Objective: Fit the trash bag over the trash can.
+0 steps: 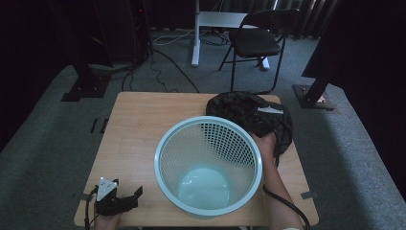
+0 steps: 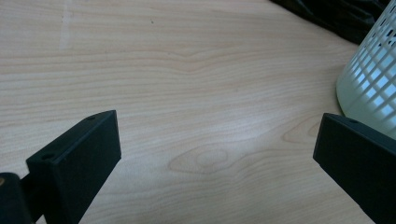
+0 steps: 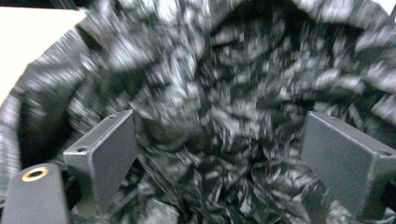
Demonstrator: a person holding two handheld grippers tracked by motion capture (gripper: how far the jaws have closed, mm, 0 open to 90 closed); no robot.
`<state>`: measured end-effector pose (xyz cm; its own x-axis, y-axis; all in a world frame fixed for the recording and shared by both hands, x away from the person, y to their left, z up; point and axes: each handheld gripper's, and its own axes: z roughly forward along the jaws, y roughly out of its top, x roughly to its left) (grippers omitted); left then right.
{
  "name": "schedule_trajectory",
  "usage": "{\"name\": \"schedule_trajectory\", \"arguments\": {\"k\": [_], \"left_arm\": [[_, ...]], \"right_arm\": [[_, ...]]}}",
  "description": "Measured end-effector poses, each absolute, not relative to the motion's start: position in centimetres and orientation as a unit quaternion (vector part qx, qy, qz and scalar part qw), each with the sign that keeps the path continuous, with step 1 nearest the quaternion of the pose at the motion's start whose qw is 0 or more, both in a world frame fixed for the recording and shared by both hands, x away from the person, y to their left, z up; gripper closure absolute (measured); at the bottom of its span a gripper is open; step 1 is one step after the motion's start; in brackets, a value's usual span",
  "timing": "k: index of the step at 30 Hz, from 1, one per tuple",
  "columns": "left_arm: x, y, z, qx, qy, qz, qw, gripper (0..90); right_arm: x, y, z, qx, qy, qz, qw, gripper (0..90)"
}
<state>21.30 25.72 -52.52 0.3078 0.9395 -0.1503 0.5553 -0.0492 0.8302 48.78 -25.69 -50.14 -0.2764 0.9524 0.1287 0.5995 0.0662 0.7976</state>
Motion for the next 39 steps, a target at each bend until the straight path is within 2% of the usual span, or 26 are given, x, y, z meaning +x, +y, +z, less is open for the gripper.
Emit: {"name": "schedule_trajectory", "arguments": {"k": [6, 17, 21, 24, 28, 33, 37, 39], "left_arm": [[21.2, 25.9, -52.5, 0.685, 0.546, 0.228, 0.425, 1.1], [21.3, 25.6, -52.7, 0.693, 0.540, 0.229, 0.420, 1.1], [21.2, 25.6, -52.7, 0.693, 0.538, 0.232, 0.419, 1.1], [21.2, 25.6, -52.7, 0.694, 0.538, 0.231, 0.419, 1.1], [21.2, 25.5, -52.7, 0.695, 0.537, 0.229, 0.420, 1.1], [21.2, 25.4, -52.7, 0.697, 0.533, 0.230, 0.421, 1.1], [21.2, 25.4, -52.8, 0.699, 0.532, 0.229, 0.420, 1.1], [21.2, 25.3, -52.7, 0.699, 0.531, 0.230, 0.420, 1.1]], "right_arm": [[49.3, -25.5, -52.8, 0.576, 0.703, 0.362, 0.208, 11.0], [49.4, -25.3, -54.4, 0.582, 0.716, 0.325, 0.205, 11.1], [49.2, -24.8, -54.5, 0.573, 0.727, 0.308, 0.221, 11.5], [48.6, -24.5, -54.6, 0.564, 0.730, 0.307, 0.233, 16.0], [47.8, -24.4, -54.6, 0.556, 0.732, 0.315, 0.235, 26.6], [46.9, -24.3, -54.5, 0.538, 0.739, 0.328, 0.238, 51.6], [46.3, -23.9, -54.4, 0.527, 0.745, 0.332, 0.239, 77.1], [46.2, -23.8, -54.4, 0.524, 0.747, 0.333, 0.238, 84.3]]}}
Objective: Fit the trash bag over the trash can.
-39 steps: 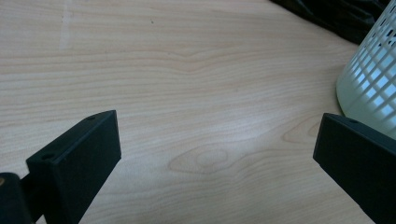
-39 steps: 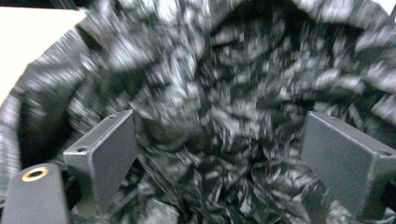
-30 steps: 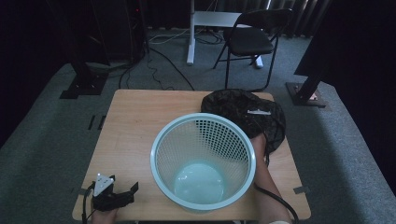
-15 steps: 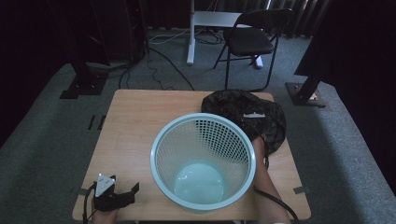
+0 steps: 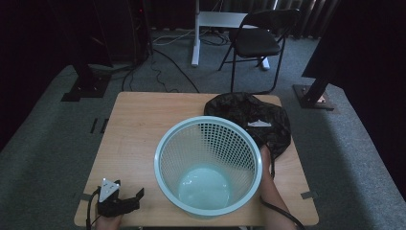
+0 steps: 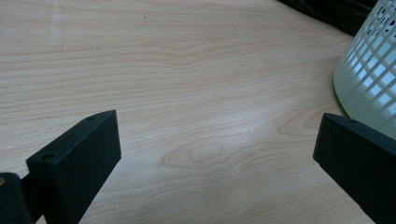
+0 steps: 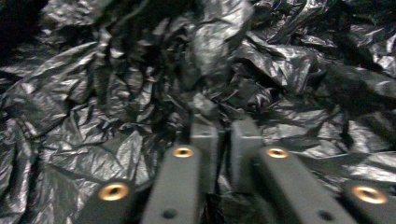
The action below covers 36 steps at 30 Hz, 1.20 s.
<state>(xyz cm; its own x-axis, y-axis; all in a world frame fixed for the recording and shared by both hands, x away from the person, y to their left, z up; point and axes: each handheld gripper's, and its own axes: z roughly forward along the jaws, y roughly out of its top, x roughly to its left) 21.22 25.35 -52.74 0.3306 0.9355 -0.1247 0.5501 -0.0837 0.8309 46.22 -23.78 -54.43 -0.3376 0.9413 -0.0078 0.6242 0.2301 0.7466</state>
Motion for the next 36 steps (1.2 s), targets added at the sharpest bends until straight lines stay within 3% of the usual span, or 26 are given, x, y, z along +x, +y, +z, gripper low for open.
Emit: {"name": "schedule_trajectory", "arguments": {"k": [12, 36], "left_arm": [[21.3, 25.3, -52.6, 0.696, 0.531, 0.230, 0.426, 1.1], [21.6, 24.9, -52.6, 0.699, 0.527, 0.229, 0.426, 1.1]], "right_arm": [[45.0, -24.4, -53.6, 0.527, 0.734, 0.354, 0.241, 88.8], [39.7, -28.5, -41.6, 0.485, 0.658, 0.478, 0.320, 88.9]]}}
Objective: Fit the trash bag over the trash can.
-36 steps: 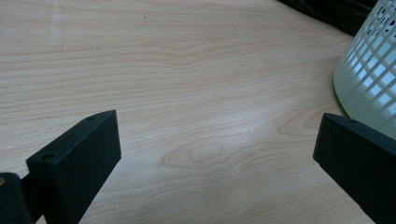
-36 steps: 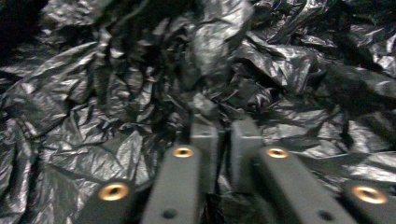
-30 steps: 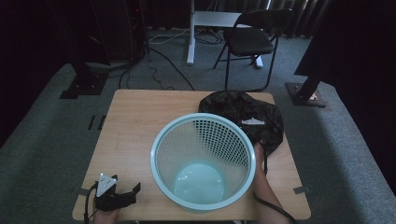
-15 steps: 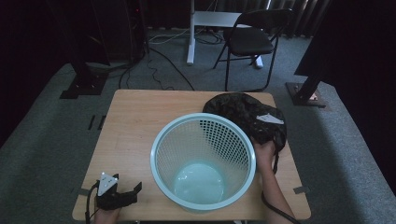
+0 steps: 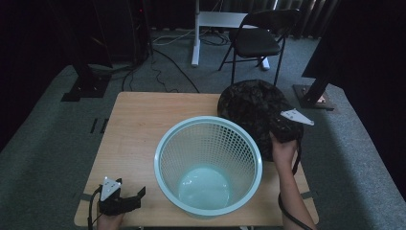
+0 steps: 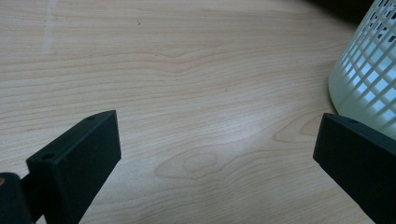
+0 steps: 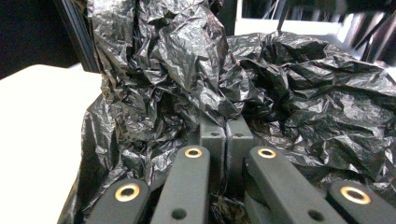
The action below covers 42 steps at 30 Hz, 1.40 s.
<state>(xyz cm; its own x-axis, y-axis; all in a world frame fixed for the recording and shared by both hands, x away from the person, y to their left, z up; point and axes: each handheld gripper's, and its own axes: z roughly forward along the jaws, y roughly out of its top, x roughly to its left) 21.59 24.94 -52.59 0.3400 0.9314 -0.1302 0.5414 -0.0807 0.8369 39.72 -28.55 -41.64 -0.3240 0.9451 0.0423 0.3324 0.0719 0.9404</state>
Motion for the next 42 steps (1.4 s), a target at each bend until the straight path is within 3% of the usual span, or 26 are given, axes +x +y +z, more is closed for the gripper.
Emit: {"name": "schedule_trajectory", "arguments": {"k": [16, 24, 34, 42], "left_arm": [[21.7, 24.8, -52.7, 0.702, 0.525, 0.226, 0.424, 1.1], [21.7, 24.8, -52.7, 0.703, 0.525, 0.227, 0.423, 1.1], [21.7, 24.8, -52.6, 0.703, 0.523, 0.229, 0.425, 1.1], [21.6, 24.8, -52.4, 0.703, 0.521, 0.231, 0.426, 1.1]], "right_arm": [[35.8, -29.6, -30.5, 0.425, 0.611, 0.533, 0.402, 88.9], [32.8, -28.8, -25.1, 0.373, 0.598, 0.586, 0.400, 88.9], [27.9, -25.9, -21.8, 0.306, 0.607, 0.640, 0.359, 88.8], [23.9, -23.3, -22.1, 0.268, 0.635, 0.658, 0.303, 88.7]]}}
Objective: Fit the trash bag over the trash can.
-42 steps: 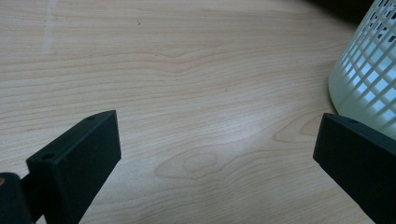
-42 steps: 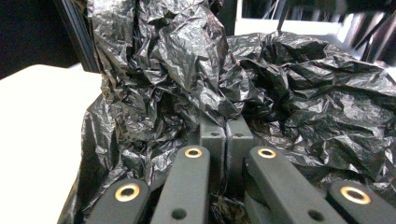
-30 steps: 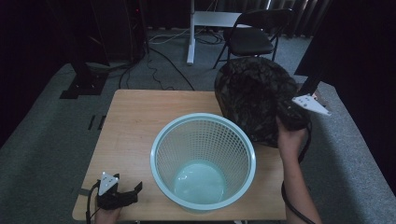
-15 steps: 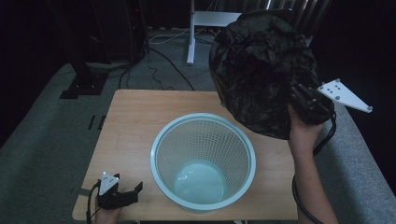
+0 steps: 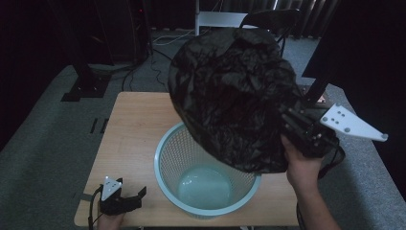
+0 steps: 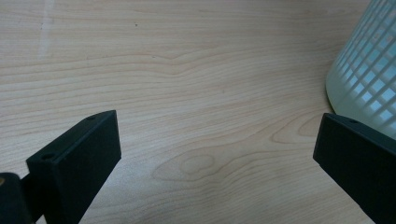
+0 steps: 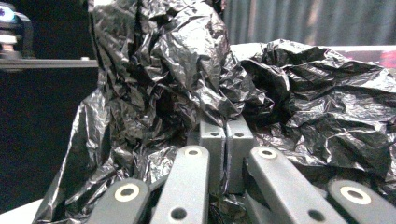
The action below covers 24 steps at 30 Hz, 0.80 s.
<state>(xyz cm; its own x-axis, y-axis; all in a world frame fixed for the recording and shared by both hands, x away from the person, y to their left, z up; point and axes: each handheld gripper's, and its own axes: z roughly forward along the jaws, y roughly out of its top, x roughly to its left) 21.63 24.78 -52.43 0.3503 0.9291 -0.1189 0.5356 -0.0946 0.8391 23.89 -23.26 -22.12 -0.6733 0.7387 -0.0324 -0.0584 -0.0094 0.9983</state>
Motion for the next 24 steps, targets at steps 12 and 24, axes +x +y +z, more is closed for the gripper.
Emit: {"name": "schedule_trajectory", "arguments": {"k": [12, 24], "left_arm": [[21.6, 24.6, -52.3, 0.705, 0.517, 0.231, 0.427, 1.1], [21.7, 24.8, -52.2, 0.706, 0.515, 0.229, 0.429, 1.1]], "right_arm": [[19.2, -20.4, -24.4, 0.228, 0.669, 0.670, 0.228, 88.5], [21.2, -18.0, -28.7, 0.258, 0.722, 0.628, 0.137, 88.5]]}}
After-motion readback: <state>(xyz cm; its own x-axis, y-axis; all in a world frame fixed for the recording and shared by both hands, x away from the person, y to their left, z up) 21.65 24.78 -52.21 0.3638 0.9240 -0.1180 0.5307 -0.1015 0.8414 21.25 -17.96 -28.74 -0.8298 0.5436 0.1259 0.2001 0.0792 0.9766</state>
